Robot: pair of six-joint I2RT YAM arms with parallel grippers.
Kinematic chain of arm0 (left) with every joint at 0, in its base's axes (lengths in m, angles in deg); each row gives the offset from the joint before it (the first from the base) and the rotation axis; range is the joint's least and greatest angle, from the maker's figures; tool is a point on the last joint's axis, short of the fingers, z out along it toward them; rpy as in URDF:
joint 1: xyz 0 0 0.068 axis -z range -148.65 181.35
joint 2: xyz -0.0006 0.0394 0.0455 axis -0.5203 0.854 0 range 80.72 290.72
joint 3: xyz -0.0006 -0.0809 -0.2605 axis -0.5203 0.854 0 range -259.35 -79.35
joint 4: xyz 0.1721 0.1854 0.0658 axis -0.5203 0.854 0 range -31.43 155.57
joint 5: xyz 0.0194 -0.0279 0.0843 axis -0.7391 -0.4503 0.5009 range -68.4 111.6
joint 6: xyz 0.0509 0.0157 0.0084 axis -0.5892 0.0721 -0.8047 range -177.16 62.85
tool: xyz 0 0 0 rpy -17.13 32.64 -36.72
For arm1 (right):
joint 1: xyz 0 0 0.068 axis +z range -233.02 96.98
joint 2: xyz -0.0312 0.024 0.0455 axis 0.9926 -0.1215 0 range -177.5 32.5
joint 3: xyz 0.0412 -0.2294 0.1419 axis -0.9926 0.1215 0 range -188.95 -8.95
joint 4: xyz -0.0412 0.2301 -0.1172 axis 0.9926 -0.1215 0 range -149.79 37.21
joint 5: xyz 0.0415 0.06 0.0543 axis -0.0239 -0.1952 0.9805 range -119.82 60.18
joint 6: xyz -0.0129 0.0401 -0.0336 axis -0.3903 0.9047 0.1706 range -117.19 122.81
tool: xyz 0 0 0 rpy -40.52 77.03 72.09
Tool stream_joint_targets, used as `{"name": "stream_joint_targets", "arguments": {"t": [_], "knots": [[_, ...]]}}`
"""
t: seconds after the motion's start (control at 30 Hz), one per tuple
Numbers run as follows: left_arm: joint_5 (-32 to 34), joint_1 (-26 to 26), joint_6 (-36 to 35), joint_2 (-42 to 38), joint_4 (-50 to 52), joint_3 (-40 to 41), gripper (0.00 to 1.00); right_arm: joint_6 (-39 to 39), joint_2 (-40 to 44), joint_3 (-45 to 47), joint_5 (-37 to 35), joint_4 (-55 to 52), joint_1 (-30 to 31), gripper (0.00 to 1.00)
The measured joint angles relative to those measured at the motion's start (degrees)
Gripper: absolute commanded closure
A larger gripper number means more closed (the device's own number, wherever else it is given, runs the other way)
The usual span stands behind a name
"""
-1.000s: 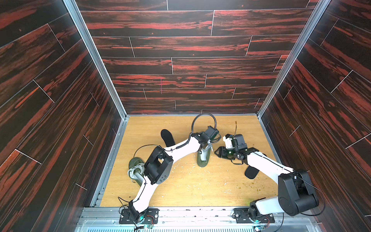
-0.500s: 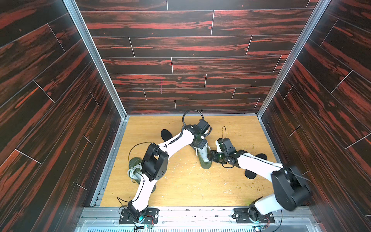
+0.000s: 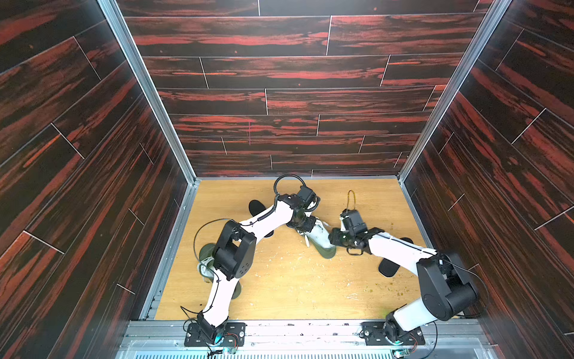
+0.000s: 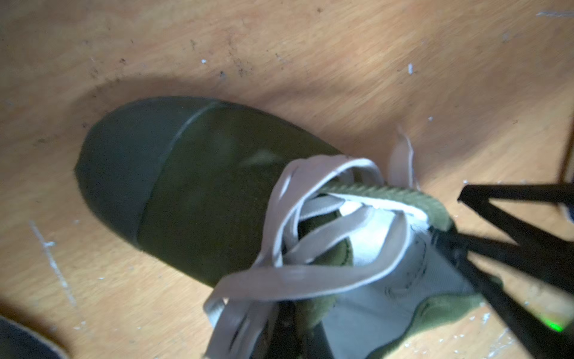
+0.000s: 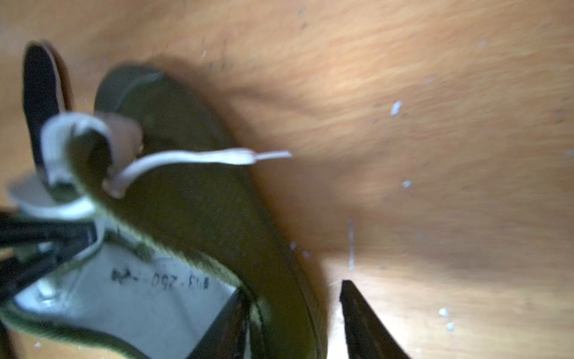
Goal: Insert the insole into the shoe
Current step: Adjust the shoe at the center of the board, then move the insole to the center of the board.
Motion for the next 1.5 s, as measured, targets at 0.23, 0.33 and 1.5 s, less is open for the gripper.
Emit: {"name": "stream_joint_targets", "arguments": {"t": [0.23, 0.33, 1.5], "knots": [[-3.0, -0.7, 1.3, -0.3, -2.1, 1.1, 1.0, -1.9, 0.4, 0.7, 5.1, 0.7, -3.2, 0.5], [-3.3, -0.9, 1.7, -0.3, -2.1, 1.0, 1.0, -3.1, 1.7, 0.7, 7.7, 0.4, -2.7, 0.47], [17.0, -1.9, 7.9, -22.1, -3.1, 7.9, 0.3, -2.9, 18.0, -0.7, -1.5, -24.1, -27.7, 0.37]]}}
